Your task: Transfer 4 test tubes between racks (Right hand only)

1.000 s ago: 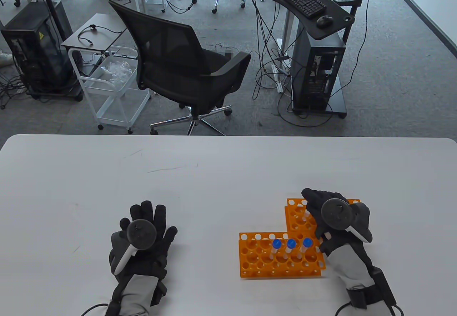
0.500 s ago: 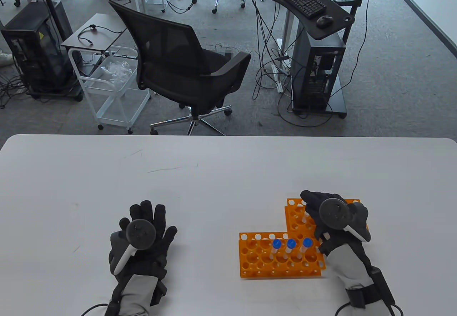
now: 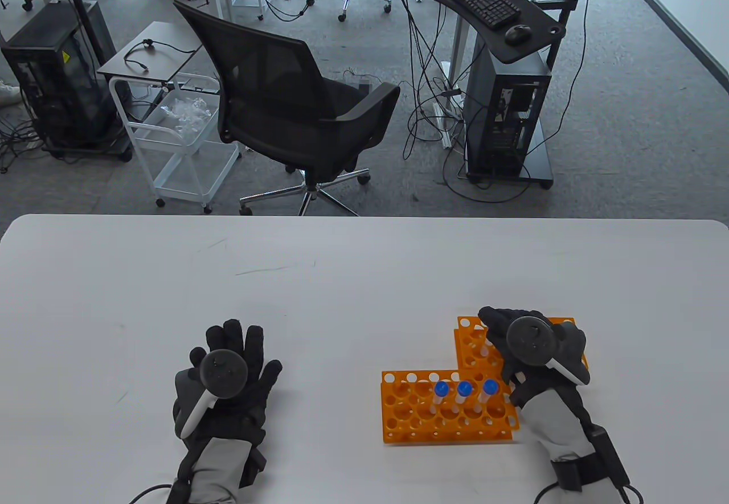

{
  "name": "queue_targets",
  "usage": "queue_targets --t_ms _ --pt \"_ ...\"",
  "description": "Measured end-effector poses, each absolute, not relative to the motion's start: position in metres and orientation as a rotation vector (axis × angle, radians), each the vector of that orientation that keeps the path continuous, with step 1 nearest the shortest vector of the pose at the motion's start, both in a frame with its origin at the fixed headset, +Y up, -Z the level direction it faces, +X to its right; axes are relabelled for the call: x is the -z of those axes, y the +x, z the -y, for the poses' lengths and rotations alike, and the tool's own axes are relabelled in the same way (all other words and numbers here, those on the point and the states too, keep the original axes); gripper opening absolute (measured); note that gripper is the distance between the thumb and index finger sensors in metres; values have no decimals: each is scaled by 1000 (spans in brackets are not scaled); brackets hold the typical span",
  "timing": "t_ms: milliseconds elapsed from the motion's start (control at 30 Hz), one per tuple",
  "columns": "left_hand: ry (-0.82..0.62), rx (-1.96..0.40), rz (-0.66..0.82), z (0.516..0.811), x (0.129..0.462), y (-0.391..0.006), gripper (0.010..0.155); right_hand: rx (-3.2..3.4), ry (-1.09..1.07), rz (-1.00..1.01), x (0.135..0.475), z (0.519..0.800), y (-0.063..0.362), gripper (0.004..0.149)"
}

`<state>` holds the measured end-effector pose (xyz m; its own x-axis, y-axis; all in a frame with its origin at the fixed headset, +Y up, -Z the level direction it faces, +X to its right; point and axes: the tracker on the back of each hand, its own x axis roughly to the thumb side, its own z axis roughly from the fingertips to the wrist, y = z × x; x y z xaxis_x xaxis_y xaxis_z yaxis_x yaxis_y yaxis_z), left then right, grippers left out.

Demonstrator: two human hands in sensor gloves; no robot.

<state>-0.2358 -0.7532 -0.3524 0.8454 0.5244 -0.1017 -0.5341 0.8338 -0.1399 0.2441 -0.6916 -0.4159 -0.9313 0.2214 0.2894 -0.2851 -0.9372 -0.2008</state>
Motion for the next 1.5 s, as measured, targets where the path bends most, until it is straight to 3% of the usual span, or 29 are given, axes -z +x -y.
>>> queue_targets --t_ms 333,667,1133,1500 --pt "-166 -561 -60 753 352 -236 69 -2750 395 423 404 669 246 48" --pt "-163 -566 -54 753 352 -237 69 -2687 579 433 373 639 216 48" --pt "-162 -564 -45 754 352 -236 69 -2661 770 167 354 649 181 52" --pt "-157 -572 -52 753 352 -237 69 -2796 802 7 354 665 167 56"
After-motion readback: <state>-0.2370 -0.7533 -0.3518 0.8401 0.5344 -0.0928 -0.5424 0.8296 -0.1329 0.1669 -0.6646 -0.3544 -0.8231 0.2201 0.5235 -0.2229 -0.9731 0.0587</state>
